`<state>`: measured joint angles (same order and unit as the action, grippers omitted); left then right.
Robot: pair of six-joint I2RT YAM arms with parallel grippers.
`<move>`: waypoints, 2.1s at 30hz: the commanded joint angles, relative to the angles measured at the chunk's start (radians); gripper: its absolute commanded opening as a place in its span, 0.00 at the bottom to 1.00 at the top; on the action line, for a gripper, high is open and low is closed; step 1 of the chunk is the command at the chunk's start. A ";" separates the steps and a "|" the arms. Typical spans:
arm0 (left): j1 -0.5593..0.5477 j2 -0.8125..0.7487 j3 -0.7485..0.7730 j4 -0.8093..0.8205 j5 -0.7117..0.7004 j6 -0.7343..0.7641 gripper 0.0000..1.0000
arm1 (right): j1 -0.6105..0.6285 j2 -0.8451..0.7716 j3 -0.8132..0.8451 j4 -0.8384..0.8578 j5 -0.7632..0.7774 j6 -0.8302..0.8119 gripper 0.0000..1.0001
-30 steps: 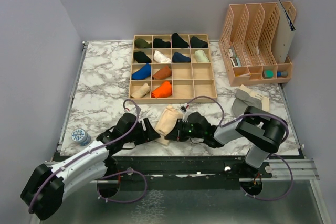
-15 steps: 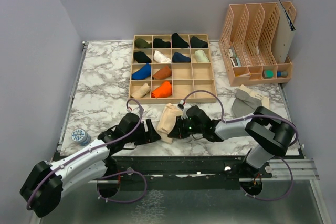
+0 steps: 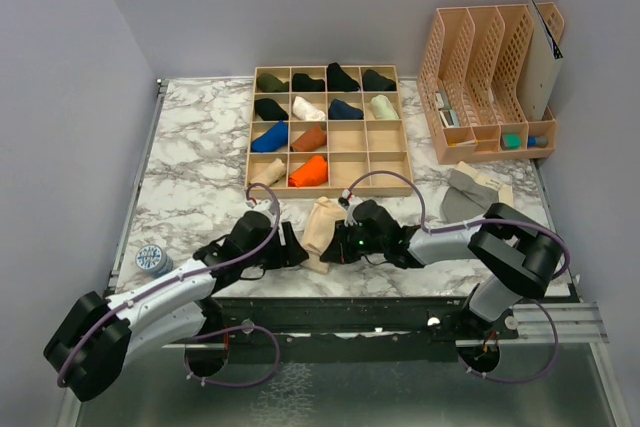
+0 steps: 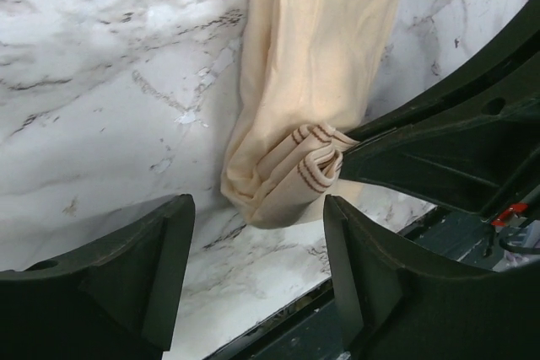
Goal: Roll the underwear
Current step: Roll the underwear to the center of the board.
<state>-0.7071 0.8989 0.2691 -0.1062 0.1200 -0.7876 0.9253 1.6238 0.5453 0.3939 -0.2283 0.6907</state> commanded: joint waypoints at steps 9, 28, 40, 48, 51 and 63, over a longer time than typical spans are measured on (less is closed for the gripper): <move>0.034 0.117 -0.035 0.144 0.091 0.079 0.59 | -0.015 0.081 -0.086 -0.308 0.157 -0.073 0.01; 0.034 0.185 -0.059 0.192 0.057 0.022 0.28 | -0.014 -0.049 -0.119 -0.194 0.068 -0.105 0.21; 0.032 0.209 0.000 0.116 0.063 0.037 0.15 | -0.014 -0.300 -0.140 -0.187 0.115 -0.218 0.49; 0.031 0.222 0.062 0.034 0.081 0.048 0.15 | 0.005 -0.578 -0.462 0.518 0.073 -0.530 0.69; 0.030 0.233 0.077 0.031 0.098 0.058 0.15 | 0.007 -0.621 -0.408 0.398 0.056 -0.757 0.69; 0.030 0.275 0.122 0.001 0.141 0.096 0.15 | 0.227 -0.478 -0.254 0.047 0.070 -1.474 0.58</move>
<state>-0.6781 1.1526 0.3782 -0.0498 0.2455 -0.7242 1.0466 1.0801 0.3023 0.5686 -0.1768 -0.4538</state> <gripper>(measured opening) 0.179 0.593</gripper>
